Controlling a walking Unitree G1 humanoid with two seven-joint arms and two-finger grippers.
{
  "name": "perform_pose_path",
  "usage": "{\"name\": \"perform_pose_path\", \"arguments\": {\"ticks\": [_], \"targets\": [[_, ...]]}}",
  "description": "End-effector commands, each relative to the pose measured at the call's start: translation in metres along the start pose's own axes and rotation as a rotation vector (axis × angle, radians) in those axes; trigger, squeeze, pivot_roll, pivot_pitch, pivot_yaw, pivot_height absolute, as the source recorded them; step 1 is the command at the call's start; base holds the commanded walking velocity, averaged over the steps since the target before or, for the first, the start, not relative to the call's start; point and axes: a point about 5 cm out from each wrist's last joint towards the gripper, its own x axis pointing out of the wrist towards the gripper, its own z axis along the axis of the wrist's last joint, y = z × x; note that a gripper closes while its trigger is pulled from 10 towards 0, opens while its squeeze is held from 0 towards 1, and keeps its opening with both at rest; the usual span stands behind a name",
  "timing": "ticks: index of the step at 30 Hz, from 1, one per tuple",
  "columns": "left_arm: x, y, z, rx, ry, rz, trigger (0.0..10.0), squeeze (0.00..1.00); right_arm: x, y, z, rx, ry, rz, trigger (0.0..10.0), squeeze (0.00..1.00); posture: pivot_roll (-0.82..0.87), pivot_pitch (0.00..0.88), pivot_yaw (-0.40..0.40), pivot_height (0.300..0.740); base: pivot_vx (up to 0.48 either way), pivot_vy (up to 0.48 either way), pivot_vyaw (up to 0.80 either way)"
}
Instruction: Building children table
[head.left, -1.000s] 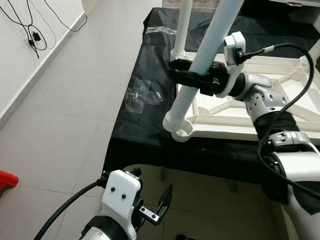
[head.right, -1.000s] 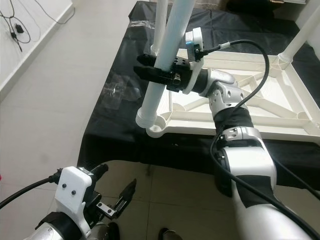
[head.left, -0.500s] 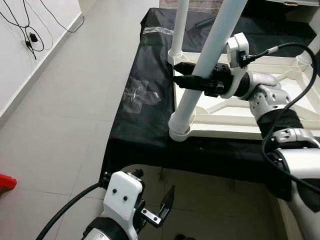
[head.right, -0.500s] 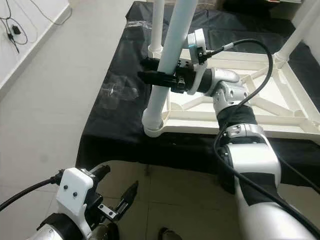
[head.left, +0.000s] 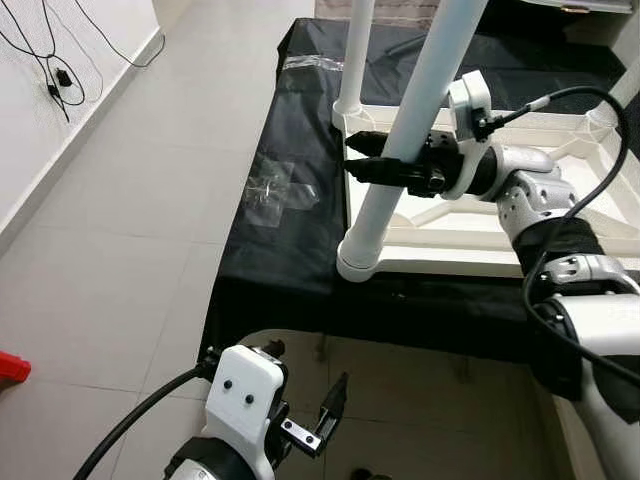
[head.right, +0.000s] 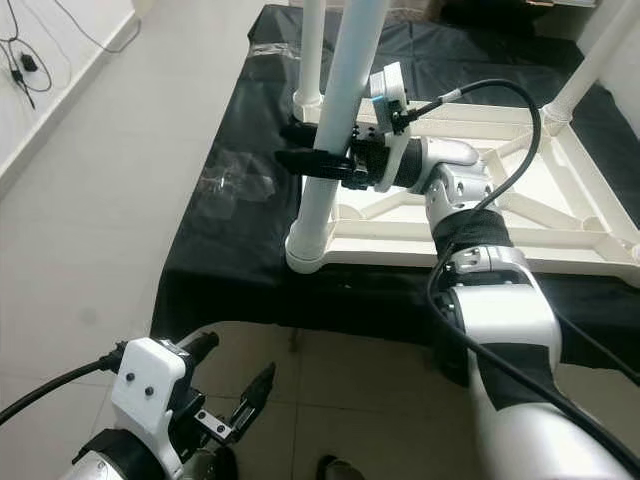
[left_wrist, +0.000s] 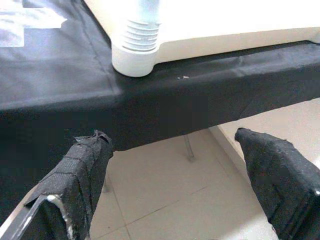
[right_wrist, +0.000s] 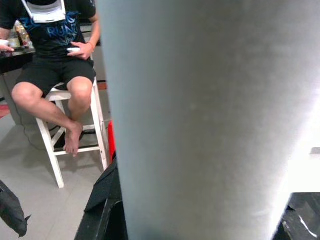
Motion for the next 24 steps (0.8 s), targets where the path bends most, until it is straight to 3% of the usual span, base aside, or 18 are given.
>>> {"name": "perform_pose_path", "arguments": {"ticks": [1,2,8,24], "targets": [[-0.002,-0.003,-0.001,-0.006,0.003,-0.007,10.0,0.0,0.007,0.01,-0.042,0.11,0.122,0.025,10.0,0.0,0.15,0.285,-0.06,0.74,0.0,0.0,0.0],[-0.001,-0.002,0.0,-0.003,0.0,-0.003,10.0,0.0,0.018,0.012,-0.047,0.101,0.127,0.031,10.0,0.0,0.15,0.284,-0.061,0.74,0.0,0.0,0.0],[0.0,-0.001,0.0,0.002,-0.006,-0.001,10.0,0.0,0.033,0.015,-0.057,0.112,0.149,0.001,10.0,0.0,0.14,0.28,-0.057,0.74,0.0,0.0,0.0],[0.005,0.003,0.001,0.008,-0.021,0.013,10.0,0.0,0.056,0.011,-0.068,0.128,0.245,-0.168,10.0,0.0,0.13,0.274,-0.059,0.74,0.0,0.0,0.0]]}}
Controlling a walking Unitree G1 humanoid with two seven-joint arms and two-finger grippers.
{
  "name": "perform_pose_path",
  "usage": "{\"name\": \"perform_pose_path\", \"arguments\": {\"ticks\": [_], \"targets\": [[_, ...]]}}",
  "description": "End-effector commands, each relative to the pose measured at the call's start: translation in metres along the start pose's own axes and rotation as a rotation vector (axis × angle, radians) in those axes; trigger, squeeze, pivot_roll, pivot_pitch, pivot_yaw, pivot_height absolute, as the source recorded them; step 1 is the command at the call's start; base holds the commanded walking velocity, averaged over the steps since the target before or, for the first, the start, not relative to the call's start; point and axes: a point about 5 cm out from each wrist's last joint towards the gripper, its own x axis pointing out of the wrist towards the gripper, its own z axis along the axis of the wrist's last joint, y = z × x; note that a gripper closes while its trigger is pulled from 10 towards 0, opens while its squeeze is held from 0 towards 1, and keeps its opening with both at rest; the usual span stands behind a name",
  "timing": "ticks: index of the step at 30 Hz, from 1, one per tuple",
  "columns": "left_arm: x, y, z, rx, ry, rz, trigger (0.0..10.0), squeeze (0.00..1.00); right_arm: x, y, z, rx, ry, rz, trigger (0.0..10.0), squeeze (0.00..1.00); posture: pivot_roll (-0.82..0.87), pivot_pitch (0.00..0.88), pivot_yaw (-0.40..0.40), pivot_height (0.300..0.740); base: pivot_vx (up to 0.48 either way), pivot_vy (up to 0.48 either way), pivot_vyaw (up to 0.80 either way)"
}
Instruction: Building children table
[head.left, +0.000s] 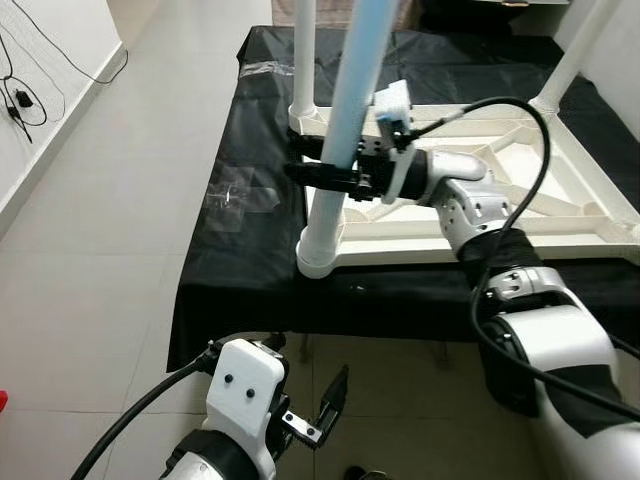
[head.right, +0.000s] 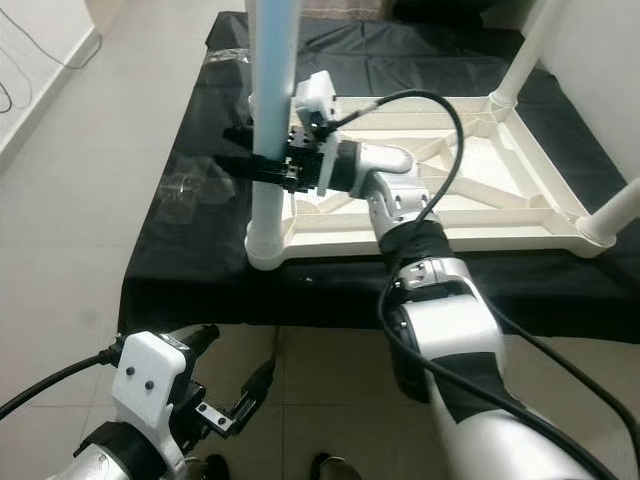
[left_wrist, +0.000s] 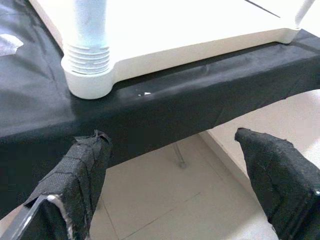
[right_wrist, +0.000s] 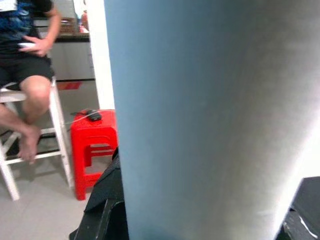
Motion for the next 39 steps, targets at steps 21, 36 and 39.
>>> {"name": "perform_pose_path", "arguments": {"ticks": [21,36,39], "targets": [[0.013,0.012,-0.004,0.017,-0.017,0.04,10.0,0.0,0.002,0.003,-0.064,0.157,0.242,-0.53,10.0,0.0,0.1,0.228,-0.07,0.74,0.0,0.0,0.0],[0.021,0.021,-0.003,0.042,-0.045,0.05,10.0,0.0,-0.014,-0.002,-0.072,0.197,0.244,-1.413,10.0,0.0,0.1,0.204,-0.068,0.74,0.0,0.0,0.0],[0.022,0.023,-0.002,0.049,-0.053,0.054,10.0,0.0,-0.009,0.005,-0.066,0.147,0.22,-1.645,10.0,0.0,0.11,0.198,-0.074,0.74,0.0,0.0,0.0]]}}
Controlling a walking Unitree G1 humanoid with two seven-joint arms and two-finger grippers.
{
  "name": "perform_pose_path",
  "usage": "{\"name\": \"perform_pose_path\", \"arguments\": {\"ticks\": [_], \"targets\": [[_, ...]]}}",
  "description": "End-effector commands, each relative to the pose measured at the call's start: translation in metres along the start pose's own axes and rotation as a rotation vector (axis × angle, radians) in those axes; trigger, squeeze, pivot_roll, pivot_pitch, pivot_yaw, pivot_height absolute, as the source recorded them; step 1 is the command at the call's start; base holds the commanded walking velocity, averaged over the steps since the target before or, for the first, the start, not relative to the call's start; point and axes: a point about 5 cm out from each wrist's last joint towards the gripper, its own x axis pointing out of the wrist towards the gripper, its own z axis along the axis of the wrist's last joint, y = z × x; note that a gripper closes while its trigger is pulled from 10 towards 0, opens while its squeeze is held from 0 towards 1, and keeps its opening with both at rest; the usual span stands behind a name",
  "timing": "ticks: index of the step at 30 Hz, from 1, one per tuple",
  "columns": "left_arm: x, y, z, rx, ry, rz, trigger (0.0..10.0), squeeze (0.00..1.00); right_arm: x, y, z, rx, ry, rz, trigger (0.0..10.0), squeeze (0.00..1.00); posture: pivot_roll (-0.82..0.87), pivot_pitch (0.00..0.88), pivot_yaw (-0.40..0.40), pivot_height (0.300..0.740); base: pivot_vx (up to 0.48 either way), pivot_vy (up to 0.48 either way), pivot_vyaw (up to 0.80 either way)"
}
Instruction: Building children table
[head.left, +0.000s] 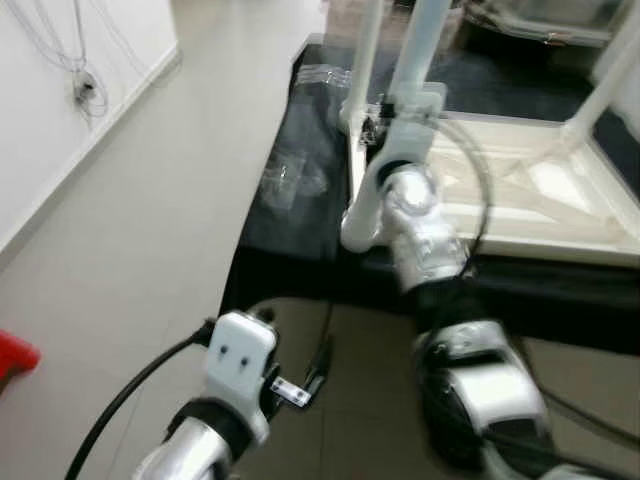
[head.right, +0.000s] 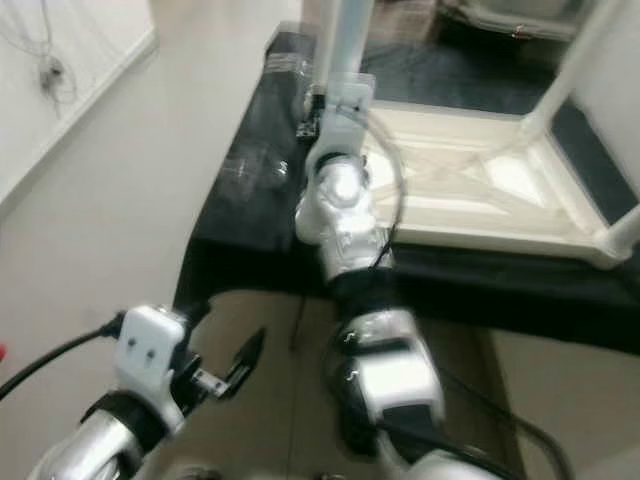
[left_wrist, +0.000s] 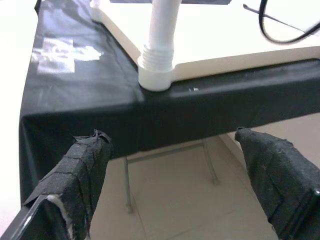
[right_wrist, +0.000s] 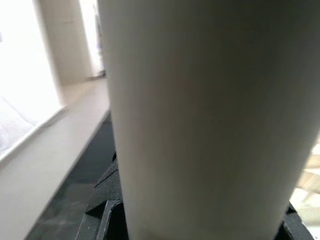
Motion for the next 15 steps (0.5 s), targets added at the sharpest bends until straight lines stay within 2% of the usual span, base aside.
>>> {"name": "perform_pose_path", "arguments": {"ticks": [1,3,5,9,11,13,14,15], "targets": [[0.0,0.0,-0.002,-0.002,0.006,-0.006,10.0,0.0,-0.009,-0.012,-0.044,-0.045,0.171,-0.194,10.0,0.0,0.12,0.198,-0.076,0.74,0.0,0.0,0.0],[0.0,0.001,-0.002,0.0,0.004,-0.006,10.0,0.0,-0.013,-0.01,-0.043,-0.006,0.186,-0.321,10.0,0.0,0.12,0.197,-0.075,0.74,0.0,0.0,0.0],[-0.001,0.001,-0.002,0.001,0.003,-0.007,10.0,0.0,-0.015,-0.006,-0.041,0.001,0.197,-0.394,10.0,0.0,0.12,0.197,-0.075,0.74,0.0,0.0,0.0],[-0.001,0.0,-0.003,0.002,0.003,-0.008,10.0,0.0,-0.015,-0.004,-0.04,0.001,0.201,-0.416,10.0,0.0,0.12,0.197,-0.075,0.74,0.0,0.0,0.0],[-0.001,-0.001,-0.003,0.001,0.002,-0.016,10.0,0.0,-0.018,0.004,-0.038,0.002,0.198,-0.472,10.0,0.0,0.12,0.178,-0.075,0.74,0.0,0.0,0.0],[0.0,-0.001,-0.004,0.002,0.001,-0.02,10.0,0.0,-0.02,0.01,-0.039,0.007,0.199,-0.465,10.0,0.0,0.12,0.17,-0.074,0.74,0.0,0.0,0.0],[0.001,-0.002,-0.004,0.002,0.0,-0.022,10.0,0.0,-0.022,0.019,-0.04,0.028,0.215,-0.431,10.0,0.0,0.12,0.161,-0.077,0.74,0.0,0.0,0.0],[0.001,-0.002,-0.004,0.002,0.0,-0.022,10.0,0.0,-0.022,0.019,-0.04,0.028,0.215,-0.431,10.0,0.0,0.12,0.161,-0.077,0.74,0.0,0.0,0.0]]}}
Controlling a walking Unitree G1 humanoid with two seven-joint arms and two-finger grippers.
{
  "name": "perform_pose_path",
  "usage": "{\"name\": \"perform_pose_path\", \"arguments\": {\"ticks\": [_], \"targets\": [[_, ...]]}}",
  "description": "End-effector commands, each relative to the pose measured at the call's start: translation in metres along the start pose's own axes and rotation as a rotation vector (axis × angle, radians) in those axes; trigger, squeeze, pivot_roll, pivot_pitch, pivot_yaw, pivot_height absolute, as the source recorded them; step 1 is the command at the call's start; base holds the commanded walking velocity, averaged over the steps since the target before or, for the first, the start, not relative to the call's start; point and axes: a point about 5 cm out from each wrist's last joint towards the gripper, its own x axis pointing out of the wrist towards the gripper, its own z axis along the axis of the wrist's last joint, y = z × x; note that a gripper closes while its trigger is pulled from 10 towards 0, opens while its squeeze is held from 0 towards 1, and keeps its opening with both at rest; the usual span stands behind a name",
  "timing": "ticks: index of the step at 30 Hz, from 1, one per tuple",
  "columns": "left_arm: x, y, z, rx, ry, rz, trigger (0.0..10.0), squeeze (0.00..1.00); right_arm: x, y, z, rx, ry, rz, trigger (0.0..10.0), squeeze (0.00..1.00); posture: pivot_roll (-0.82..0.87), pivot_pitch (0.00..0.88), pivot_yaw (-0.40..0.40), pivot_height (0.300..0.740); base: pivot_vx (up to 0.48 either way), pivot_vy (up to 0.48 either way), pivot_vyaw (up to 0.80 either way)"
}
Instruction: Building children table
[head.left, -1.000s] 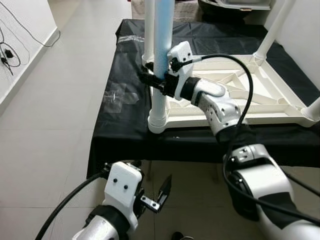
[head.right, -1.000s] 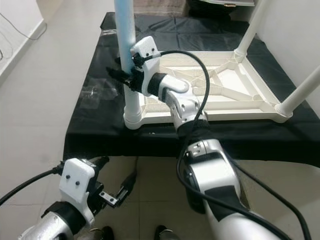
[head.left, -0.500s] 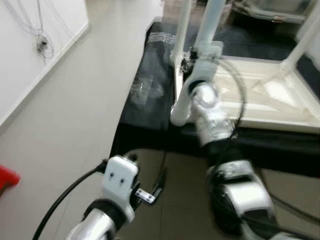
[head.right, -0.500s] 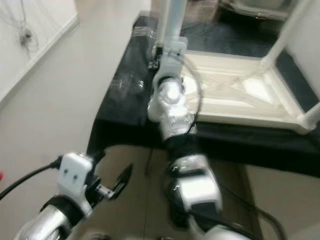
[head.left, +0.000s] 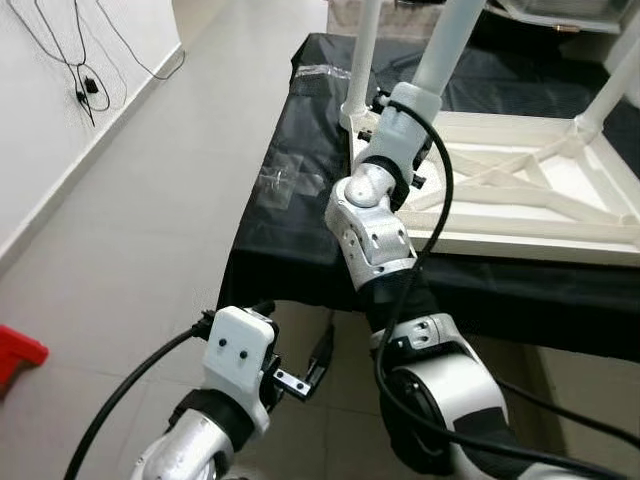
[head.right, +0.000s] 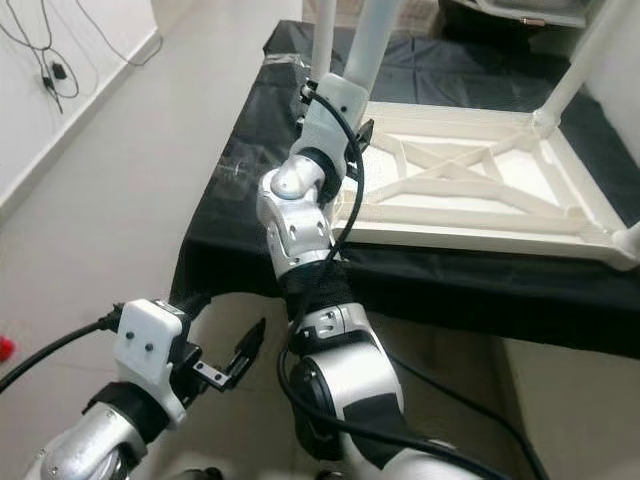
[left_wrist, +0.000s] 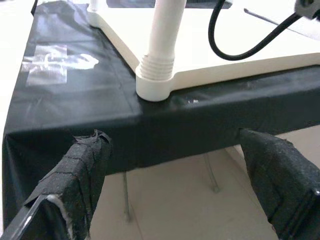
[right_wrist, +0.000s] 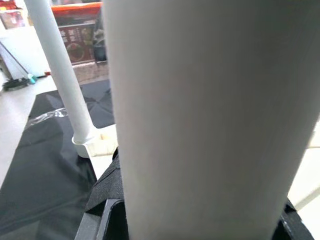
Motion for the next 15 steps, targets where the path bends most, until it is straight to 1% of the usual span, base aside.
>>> {"name": "perform_pose_path", "arguments": {"ticks": [1,4,5,6,7,8,9,10,11,13,15], "targets": [[0.001,-0.001,-0.005,0.0,0.021,-0.004,10.0,0.0,-0.009,-0.004,-0.045,-0.077,0.165,0.0,10.0,0.0,0.12,0.161,-0.077,0.74,0.0,0.0,0.0],[0.001,-0.001,-0.005,0.0,0.021,-0.004,10.0,0.0,-0.009,-0.004,-0.045,-0.077,0.165,0.0,10.0,0.0,0.12,0.161,-0.077,0.74,0.0,0.0,0.0],[0.001,-0.001,-0.005,0.001,0.02,-0.004,10.0,0.0,-0.013,0.001,-0.045,-0.094,0.146,0.044,10.0,0.0,0.12,0.155,-0.074,0.74,0.0,0.0,0.0],[0.001,-0.001,-0.005,0.001,0.02,-0.004,10.0,0.0,-0.013,0.001,-0.045,-0.094,0.146,0.044,10.0,0.0,0.12,0.155,-0.074,0.74,0.0,0.0,0.0],[0.001,-0.001,-0.006,0.0,0.021,-0.006,10.0,0.0,-0.016,0.006,-0.048,-0.125,0.14,0.139,10.0,0.0,0.11,0.142,-0.078,0.74,0.0,0.0,0.0],[0.001,-0.001,-0.006,0.0,0.021,-0.006,10.0,0.0,-0.016,0.006,-0.048,-0.125,0.14,0.139,10.0,0.0,0.11,0.142,-0.078,0.74,0.0,0.0,0.0],[0.001,-0.001,-0.007,-0.001,0.021,-0.006,10.0,0.0,-0.018,0.01,-0.051,-0.149,0.137,0.201,10.0,0.0,0.11,0.142,-0.078,0.74,0.0,0.0,0.0],[0.001,-0.001,-0.007,-0.001,0.021,-0.006,10.0,0.0,-0.018,0.01,-0.051,-0.149,0.137,0.201,10.0,0.0,0.11,0.142,-0.078,0.74,0.0,0.0,0.0],[0.002,-0.002,-0.008,-0.003,0.021,-0.008,10.0,0.0,-0.019,0.011,-0.056,-0.162,0.154,0.26,10.0,0.0,0.11,0.146,-0.083,0.74,0.0,0.0,0.0],[0.003,-0.002,-0.008,-0.006,0.018,-0.006,10.0,0.0,-0.018,0.011,-0.062,-0.198,0.174,0.294,10.0,0.0,0.1,0.146,-0.081,0.74,0.0,0.0,0.0],[0.003,-0.002,-0.008,-0.008,0.015,-0.005,10.0,0.0,-0.022,0.018,-0.065,-0.244,0.172,0.407,10.0,0.0,0.1,0.15,-0.082,0.74,0.0,0.0,0.0]]}}
